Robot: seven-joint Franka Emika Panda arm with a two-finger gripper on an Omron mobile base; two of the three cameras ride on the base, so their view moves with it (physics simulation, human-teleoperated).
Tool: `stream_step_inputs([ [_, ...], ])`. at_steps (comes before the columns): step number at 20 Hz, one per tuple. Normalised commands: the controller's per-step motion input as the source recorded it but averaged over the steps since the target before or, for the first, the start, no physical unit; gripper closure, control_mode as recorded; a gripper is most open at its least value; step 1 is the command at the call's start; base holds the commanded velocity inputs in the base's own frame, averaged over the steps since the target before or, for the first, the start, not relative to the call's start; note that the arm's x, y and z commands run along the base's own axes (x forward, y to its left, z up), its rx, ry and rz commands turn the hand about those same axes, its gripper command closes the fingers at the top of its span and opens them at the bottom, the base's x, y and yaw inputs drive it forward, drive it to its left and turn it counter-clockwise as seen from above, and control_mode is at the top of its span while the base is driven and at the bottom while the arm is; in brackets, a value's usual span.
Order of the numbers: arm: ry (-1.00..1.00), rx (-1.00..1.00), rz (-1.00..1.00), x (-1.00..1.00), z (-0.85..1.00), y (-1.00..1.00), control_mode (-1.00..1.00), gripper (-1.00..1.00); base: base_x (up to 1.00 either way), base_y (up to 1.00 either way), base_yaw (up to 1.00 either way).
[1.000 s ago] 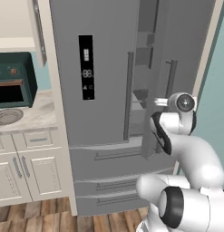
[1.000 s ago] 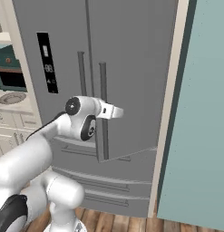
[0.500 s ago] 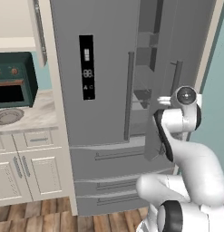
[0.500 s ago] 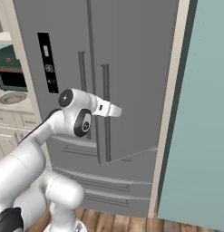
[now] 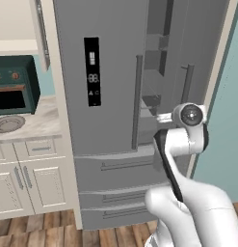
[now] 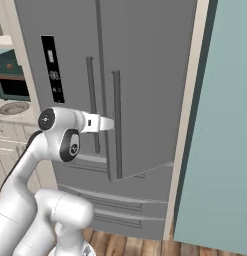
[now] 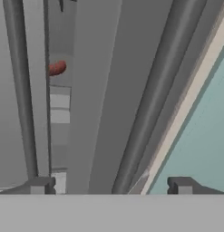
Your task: Move the hot dog bun to the plate on the dining table and place the condiment next to that plate. Then navigate to the fridge and take the sausage and place it on the plate as well.
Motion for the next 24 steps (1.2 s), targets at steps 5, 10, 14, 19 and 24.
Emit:
stream_step_inputs([
  [5, 0.23, -0.2, 0.13, 0.2, 0.52, 0.72, -1.0, -1.0, 0.0, 0.0, 0.0],
  [10, 0.21, -0.23, 0.05, 0.41, 0.45, 0.46, -1.0, -1.0, 0.0, 0.0, 0.0],
  [14, 0.08, -0.24, 0.0, 0.44, 0.08, 0.24, -1.0, -1.0, 0.0, 0.0, 0.0],
  [19, 0.06, -0.15, 0.0, 0.47, -0.06, 0.01, -1.0, -1.0, 0.0, 0.0, 0.0],
  [24, 0.16, -0.02, 0.05, 0.76, -0.23, -0.04, -1.0, -1.0, 0.0, 0.0, 0.0],
])
